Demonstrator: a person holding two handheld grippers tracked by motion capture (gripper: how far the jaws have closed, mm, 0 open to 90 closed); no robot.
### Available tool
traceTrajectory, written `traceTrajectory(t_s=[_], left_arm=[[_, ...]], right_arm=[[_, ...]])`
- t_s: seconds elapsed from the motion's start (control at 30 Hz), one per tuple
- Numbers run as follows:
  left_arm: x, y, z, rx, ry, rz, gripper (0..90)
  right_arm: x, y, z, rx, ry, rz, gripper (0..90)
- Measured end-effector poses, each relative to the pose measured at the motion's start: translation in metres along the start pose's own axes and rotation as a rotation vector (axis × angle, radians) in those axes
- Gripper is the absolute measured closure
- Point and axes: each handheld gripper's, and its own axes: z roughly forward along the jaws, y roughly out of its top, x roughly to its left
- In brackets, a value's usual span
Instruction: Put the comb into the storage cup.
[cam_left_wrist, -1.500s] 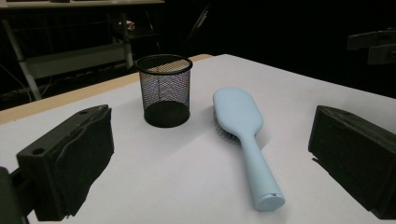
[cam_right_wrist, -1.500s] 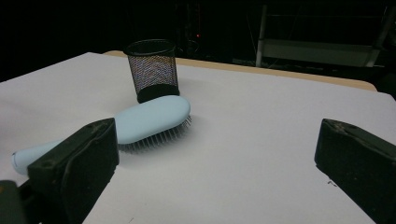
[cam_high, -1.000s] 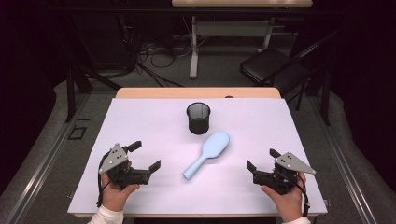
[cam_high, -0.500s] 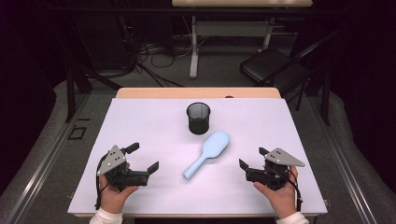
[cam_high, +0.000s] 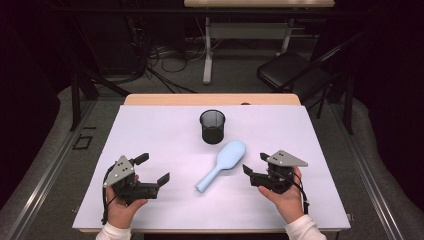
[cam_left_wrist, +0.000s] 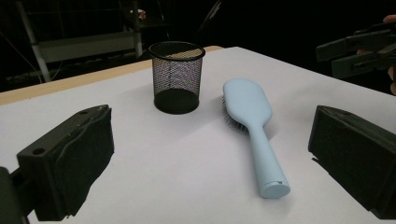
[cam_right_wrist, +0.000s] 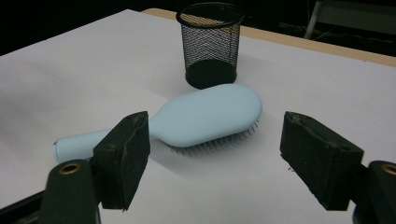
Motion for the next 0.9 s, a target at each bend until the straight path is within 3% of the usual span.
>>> traceTrajectory(t_s=[0.2,0.6,0.9], left_arm=[[0.0,0.0,0.0,0.001,0.0,0.001,0.4],[0.001,-0.001,0.0,0.009,0.001,0.009,0.4],[0.001,-0.001,0.0,0.013,0.0,0.014,0.4]], right_arm=[[0.004,0.003,0.012,0.047,0.022,-0.007,26.9],[0.009,0.012,0.026,0.091,0.065,-0.016,30.8],[0.021,0.028,0.037,0.165,0.114,-0.06,38.4]])
